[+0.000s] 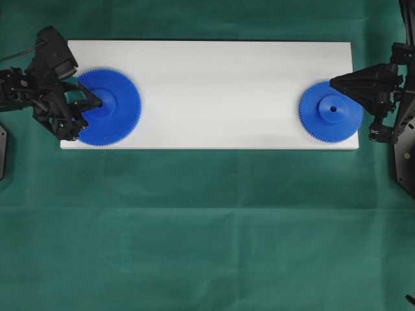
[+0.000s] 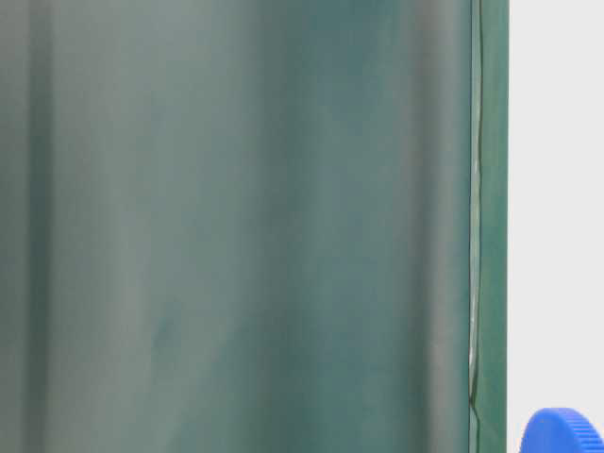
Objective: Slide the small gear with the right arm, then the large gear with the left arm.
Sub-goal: 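Slide the large gear right with the left gripper against the small gear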
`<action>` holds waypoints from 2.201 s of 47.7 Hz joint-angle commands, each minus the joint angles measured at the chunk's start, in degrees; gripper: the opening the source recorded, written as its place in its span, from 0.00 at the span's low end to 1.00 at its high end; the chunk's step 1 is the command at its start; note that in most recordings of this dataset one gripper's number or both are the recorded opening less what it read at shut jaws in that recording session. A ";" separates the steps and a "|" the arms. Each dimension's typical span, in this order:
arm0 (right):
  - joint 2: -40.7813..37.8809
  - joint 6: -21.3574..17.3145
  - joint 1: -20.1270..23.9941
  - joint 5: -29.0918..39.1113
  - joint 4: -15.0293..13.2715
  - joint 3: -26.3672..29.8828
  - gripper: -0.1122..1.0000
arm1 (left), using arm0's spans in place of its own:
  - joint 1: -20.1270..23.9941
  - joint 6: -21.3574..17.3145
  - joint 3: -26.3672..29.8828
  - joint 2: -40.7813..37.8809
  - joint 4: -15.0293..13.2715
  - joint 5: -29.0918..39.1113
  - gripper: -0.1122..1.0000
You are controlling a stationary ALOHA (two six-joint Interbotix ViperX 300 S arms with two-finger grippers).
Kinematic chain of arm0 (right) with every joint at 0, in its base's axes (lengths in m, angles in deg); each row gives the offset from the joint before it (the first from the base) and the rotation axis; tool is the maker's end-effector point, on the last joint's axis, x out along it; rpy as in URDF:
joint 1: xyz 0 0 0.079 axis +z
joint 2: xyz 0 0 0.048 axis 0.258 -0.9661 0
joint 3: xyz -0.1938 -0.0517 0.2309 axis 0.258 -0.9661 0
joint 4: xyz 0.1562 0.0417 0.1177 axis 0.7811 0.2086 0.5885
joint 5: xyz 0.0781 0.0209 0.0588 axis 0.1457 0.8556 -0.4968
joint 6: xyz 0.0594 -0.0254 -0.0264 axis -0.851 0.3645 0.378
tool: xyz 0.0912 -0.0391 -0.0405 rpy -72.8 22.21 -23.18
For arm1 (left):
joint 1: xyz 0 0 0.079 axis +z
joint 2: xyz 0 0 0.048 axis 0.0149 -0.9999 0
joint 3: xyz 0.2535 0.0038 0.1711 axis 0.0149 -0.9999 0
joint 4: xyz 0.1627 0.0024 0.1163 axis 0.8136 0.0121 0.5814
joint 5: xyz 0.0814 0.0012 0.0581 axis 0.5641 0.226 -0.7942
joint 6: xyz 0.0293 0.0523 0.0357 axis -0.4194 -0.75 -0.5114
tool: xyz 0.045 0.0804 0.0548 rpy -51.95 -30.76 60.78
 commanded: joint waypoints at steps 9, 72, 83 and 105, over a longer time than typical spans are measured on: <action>0.18 -0.09 0.00 -0.53 0.09 0.44 0.55 | 0.18 0.09 1.05 -2.11 0.09 -0.97 0.10; 6.59 -0.09 0.00 -1.58 0.09 -3.16 0.55 | -8.53 -0.18 57.74 -45.79 0.09 6.15 0.10; 8.44 0.00 0.09 -1.32 0.00 -3.96 0.55 | -10.28 -0.18 67.32 -51.33 0.18 9.32 0.10; 8.26 -0.09 0.00 -1.49 0.00 -4.13 0.55 | -10.90 -0.09 67.15 -50.54 0.35 14.33 0.10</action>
